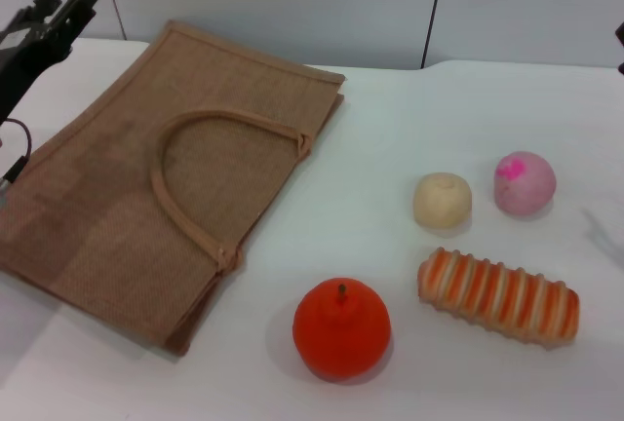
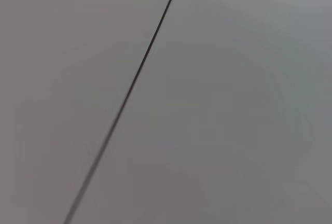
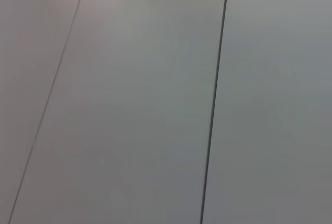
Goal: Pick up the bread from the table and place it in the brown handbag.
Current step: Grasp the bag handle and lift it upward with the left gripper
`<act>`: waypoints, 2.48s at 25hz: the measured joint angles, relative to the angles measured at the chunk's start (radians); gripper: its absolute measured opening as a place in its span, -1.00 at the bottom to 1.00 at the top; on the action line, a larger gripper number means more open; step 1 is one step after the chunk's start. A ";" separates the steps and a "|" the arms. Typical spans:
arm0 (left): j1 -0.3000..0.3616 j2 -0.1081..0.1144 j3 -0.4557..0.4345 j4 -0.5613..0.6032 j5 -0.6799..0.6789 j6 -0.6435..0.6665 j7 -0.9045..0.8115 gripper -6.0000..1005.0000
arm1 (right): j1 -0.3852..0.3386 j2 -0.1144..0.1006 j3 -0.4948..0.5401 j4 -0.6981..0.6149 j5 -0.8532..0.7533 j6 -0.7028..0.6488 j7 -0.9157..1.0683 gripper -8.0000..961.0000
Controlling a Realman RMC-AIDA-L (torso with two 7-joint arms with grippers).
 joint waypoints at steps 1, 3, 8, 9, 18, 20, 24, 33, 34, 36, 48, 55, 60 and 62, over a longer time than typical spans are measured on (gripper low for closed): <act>-0.007 0.002 0.000 -0.025 0.027 -0.002 -0.052 0.47 | 0.000 0.000 0.000 0.001 0.000 0.004 0.000 0.78; -0.027 0.004 0.001 -0.089 0.096 -0.002 -0.175 0.47 | 0.000 -0.001 0.000 0.002 0.000 0.009 0.000 0.78; -0.082 0.007 0.002 -0.257 0.317 -0.005 -0.472 0.47 | 0.008 -0.001 0.000 0.005 0.000 0.010 0.000 0.78; -0.092 0.011 0.003 -0.284 0.365 -0.006 -0.526 0.47 | 0.008 -0.002 0.000 0.005 -0.001 0.010 0.000 0.78; -0.222 0.059 0.003 -0.437 0.831 -0.075 -0.842 0.47 | 0.009 -0.002 0.000 0.005 -0.002 0.010 0.000 0.78; -0.259 0.075 0.004 -0.435 0.945 -0.081 -0.894 0.47 | 0.009 -0.002 0.000 0.005 -0.002 0.010 0.000 0.78; -0.338 0.085 0.004 -0.433 1.127 -0.109 -0.942 0.47 | 0.011 -0.002 -0.001 0.005 -0.002 0.010 0.000 0.78; -0.394 0.057 0.004 -0.354 1.266 -0.236 -0.940 0.47 | 0.012 -0.002 -0.002 0.005 -0.002 0.009 0.000 0.78; -0.397 0.054 0.004 -0.342 1.274 -0.248 -0.936 0.47 | 0.012 -0.002 -0.002 0.005 -0.002 0.008 0.000 0.78; -0.403 0.053 0.004 -0.321 1.288 -0.264 -0.933 0.47 | 0.012 -0.002 -0.002 0.005 -0.002 0.008 0.000 0.78; -0.423 0.051 0.004 -0.261 1.357 -0.322 -0.958 0.46 | 0.014 -0.003 -0.002 0.005 -0.002 0.007 0.001 0.78; -0.423 0.052 0.004 -0.260 1.368 -0.323 -0.971 0.43 | 0.014 -0.003 -0.002 0.005 -0.002 0.006 0.002 0.78; -0.425 0.058 0.004 -0.248 1.395 -0.323 -0.997 0.14 | 0.015 -0.003 -0.002 0.005 -0.002 0.002 0.002 0.78; -0.425 0.059 0.004 -0.245 1.403 -0.325 -1.003 -0.04 | 0.015 -0.003 -0.002 0.005 -0.002 0.000 0.002 0.78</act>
